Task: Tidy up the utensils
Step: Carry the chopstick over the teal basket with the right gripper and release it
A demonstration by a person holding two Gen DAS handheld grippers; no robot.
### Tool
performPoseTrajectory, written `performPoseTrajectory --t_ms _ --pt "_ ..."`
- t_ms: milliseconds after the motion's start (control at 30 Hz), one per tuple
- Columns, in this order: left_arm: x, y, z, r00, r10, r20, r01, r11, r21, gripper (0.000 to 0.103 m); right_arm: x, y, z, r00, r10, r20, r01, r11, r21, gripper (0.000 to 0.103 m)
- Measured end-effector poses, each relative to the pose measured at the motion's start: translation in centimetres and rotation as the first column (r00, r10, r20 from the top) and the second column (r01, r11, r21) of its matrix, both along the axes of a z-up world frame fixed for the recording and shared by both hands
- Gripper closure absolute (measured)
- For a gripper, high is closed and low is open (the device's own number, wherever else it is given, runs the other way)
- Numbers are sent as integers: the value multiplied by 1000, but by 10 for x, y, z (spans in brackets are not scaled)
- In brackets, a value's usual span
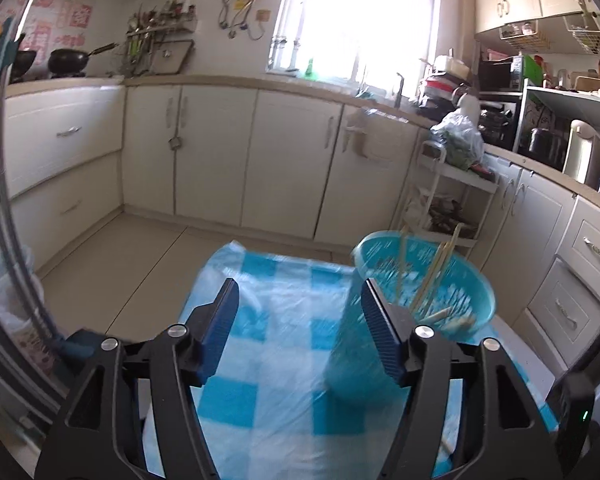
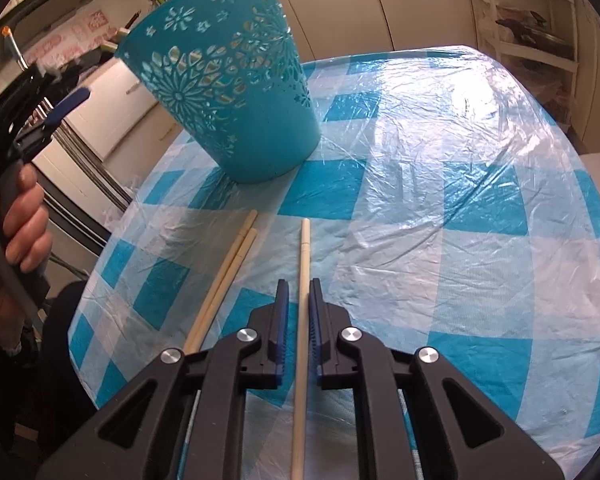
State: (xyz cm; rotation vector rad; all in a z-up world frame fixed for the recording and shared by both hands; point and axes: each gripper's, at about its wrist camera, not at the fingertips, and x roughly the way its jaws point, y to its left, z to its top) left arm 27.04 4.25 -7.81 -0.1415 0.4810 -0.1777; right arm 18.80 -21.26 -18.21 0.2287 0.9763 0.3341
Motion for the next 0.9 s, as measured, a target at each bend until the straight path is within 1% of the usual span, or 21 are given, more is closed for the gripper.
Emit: performPoseTrajectory --t_ms 100,167,200,233,267,300,367,400,467,500,600,700,767,833,900 --pt "-8 16 -24 998 23 -63 -23 1000 -6 41 5 10 2 999 26 -21 -28 997 -72 92" --pt "-13 23 -43 994 35 -107 -37 999 -9 40 6 23 4 998 56 -17 -58 983 -174 94" --pt "-15 24 -50 992 35 -123 -36 999 -12 40 5 32 5 997 79 -8 -78 966 -246 96" --pt "-16 24 -58 990 32 -139 -34 999 -13 39 4 37 5 996 90 -2 -87 956 -279 97" --pt "-17 23 -64 988 31 -151 -33 999 -13 38 4 41 5 995 96 -1 -91 949 -300 97" --pt "-18 23 -70 986 27 -166 -30 999 -16 37 4 42 5 996 92 -3 -89 951 -297 97" --pt "-19 21 -78 982 23 -189 -28 999 -24 35 1 36 7 998 67 1 -64 967 -246 97" --pt "-19 21 -83 980 20 -200 -26 999 -26 35 -3 29 10 999 44 8 -42 983 -180 97" --pt "-18 19 -88 978 16 -210 -22 999 -27 33 -10 20 18 999 20 36 -17 996 -86 97" --pt "-17 19 -90 974 14 -225 -22 999 -32 32 -16 15 29 998 8 70 -6 1000 -24 97" --pt "-14 22 -93 971 9 -239 -24 998 -61 30 -22 5 59 988 -15 151 5 998 67 97" --pt "-13 26 -95 968 7 -251 -30 996 -89 29 -19 0 103 964 -35 263 -5 989 151 97" --pt "-13 27 -96 967 5 -255 -32 994 -100 27 -12 2 139 936 -43 349 -25 982 189 97" --pt "-12 27 -98 965 7 -263 -36 994 -106 26 -2 7 170 903 -42 427 -48 979 198 97" --pt "-12 27 -99 963 6 -269 -37 993 -112 26 6 10 193 877 -38 479 -65 978 198 97"
